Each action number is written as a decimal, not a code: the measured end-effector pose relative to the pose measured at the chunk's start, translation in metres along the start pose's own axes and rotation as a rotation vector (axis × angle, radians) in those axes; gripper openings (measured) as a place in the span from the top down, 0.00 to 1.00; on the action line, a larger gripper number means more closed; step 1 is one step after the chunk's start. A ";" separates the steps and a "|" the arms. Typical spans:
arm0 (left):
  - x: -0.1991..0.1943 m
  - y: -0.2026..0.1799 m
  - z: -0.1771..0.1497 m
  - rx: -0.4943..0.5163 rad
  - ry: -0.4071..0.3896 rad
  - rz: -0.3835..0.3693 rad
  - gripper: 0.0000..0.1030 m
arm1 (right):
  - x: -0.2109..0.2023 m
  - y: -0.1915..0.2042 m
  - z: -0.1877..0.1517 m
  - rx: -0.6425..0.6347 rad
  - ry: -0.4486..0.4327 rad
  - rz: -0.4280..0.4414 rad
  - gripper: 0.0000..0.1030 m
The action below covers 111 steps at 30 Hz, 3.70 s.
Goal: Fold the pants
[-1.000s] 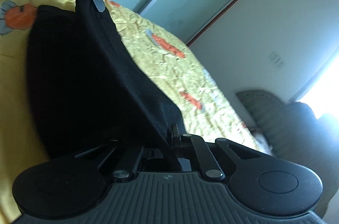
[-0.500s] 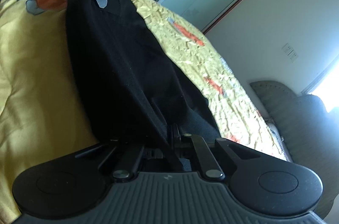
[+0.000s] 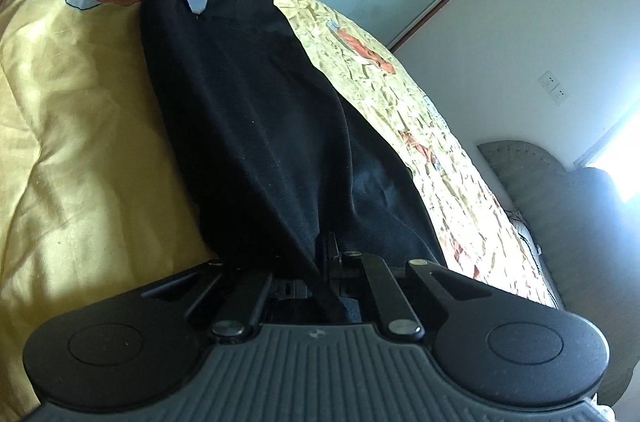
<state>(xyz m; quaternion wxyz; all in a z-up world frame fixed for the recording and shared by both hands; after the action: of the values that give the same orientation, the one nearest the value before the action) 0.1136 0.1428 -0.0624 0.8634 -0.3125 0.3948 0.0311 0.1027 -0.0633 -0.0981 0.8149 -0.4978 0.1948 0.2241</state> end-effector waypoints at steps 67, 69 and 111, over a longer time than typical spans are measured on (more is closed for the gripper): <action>0.091 -0.250 -0.197 0.997 0.220 -0.280 0.35 | 0.016 -0.265 -0.347 1.813 -0.052 0.040 0.20; 0.094 -0.252 -0.195 0.968 0.226 -0.278 0.35 | 0.039 -0.275 -0.343 1.782 -0.038 0.061 0.20; 0.113 -0.280 -0.200 0.967 0.174 -0.329 0.61 | 0.031 -0.299 -0.384 1.618 0.196 -0.442 0.97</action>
<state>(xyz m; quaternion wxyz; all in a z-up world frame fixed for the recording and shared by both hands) 0.1423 -0.2170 -0.0959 0.8666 0.0627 0.3800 -0.3171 0.2596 -0.5234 -0.0628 0.9248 0.1955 0.2631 -0.1933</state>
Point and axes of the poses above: each gripper's, at about its wrist camera, not at the fingertips, and x roughly the way its jaws point, y to its left, z to its top, the point moved 8 cm from there along x, roughly the way its jaws point, and after that the axes turned 11 degrees about -x, right-handed, at the moved point
